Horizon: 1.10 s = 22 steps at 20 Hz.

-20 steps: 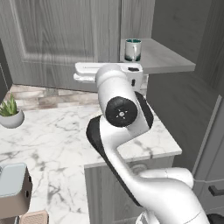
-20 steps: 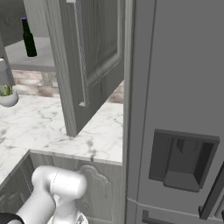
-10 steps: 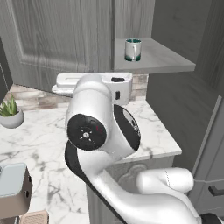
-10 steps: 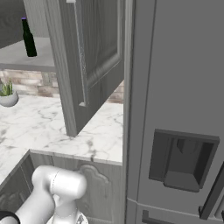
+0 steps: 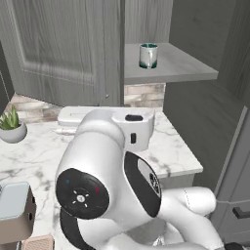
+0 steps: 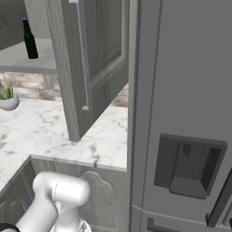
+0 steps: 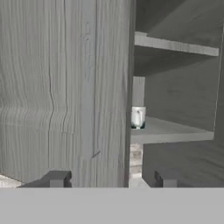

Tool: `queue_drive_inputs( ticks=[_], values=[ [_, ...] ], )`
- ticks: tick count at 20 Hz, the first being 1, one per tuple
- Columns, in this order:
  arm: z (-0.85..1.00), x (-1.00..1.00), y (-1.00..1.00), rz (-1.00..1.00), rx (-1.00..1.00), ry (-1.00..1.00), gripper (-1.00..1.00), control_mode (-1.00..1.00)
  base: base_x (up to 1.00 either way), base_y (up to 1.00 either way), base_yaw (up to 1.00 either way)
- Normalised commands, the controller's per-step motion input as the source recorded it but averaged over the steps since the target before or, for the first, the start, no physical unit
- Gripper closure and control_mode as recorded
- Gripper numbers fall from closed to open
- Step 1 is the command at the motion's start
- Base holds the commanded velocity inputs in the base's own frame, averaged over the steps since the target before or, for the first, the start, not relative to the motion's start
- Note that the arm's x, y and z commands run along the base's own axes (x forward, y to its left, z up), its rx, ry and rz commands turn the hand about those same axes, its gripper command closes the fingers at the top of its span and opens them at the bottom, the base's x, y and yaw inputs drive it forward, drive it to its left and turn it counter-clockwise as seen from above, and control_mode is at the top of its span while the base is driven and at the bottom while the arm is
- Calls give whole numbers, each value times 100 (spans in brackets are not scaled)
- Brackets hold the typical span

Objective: Open the cabinet directly in front. Then move the beer and the mug to the dining counter with the jar on it.

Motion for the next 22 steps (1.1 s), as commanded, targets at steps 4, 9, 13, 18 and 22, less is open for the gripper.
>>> queue_drive_inputs(
  ticks=[4, 9, 13, 18, 22],
  values=[
    [-1, -64, -86, 7, 22, -5, -100, -100, 0, 0, 0],
    [10, -20, -100, 22, 35, 0, -100, -100, 0, 0, 0],
    [12, 9, -85, 34, 29, 0, -100, -100, 0, 0, 0],
    [1, 79, -47, 30, 11, 0, -100, -100, 0, 0, 0],
    [0, 93, -7, 15, 0, 0, -100, -100, 0, 0, 0]
  ],
)
